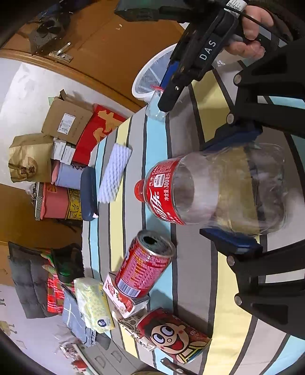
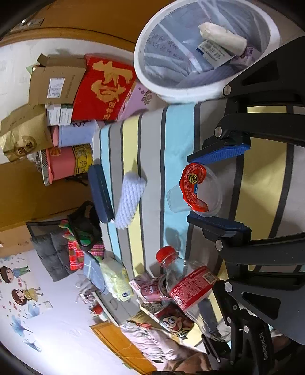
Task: Collect trash
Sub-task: 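Carry the cap and bottle over the bin and release them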
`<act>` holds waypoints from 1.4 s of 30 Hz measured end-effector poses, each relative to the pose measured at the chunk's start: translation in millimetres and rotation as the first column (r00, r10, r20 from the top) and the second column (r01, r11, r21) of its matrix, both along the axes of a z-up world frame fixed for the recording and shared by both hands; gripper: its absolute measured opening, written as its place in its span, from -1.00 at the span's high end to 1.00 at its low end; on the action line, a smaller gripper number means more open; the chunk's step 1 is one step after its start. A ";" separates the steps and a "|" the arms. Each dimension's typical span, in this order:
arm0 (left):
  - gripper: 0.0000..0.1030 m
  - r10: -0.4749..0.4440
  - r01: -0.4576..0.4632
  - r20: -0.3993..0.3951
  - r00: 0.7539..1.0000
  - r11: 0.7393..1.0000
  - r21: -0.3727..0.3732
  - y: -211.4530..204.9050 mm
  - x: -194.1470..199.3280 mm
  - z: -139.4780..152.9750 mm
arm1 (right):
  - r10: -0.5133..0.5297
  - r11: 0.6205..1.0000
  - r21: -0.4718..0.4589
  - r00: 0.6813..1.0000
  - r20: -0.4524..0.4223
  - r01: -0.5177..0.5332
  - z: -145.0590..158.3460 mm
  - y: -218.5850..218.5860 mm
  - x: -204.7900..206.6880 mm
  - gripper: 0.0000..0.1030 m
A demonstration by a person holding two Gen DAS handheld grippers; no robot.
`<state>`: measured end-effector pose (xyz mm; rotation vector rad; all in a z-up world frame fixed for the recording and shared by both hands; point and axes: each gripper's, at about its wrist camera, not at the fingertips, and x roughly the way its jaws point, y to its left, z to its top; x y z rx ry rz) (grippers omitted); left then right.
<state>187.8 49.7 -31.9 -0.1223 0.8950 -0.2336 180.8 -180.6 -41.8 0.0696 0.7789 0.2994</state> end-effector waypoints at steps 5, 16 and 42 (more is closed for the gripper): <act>-0.20 -0.022 0.022 0.026 0.999 1.000 0.000 -14.1 -6.2 9.9 | -0.023 1.000 0.010 1.000 0.020 0.023 4.2 -11.0 -6.4 0.13; -0.20 -0.108 0.108 0.091 0.990 0.994 0.007 -66.9 -8.8 39.8 | -0.128 0.991 0.041 0.990 0.058 0.126 16.1 -58.5 -18.8 0.13; -0.20 -0.364 0.364 0.039 0.931 0.931 -0.007 -239.2 23.8 36.7 | -0.341 0.940 -0.007 0.939 0.048 0.342 17.4 -177.1 -26.3 0.13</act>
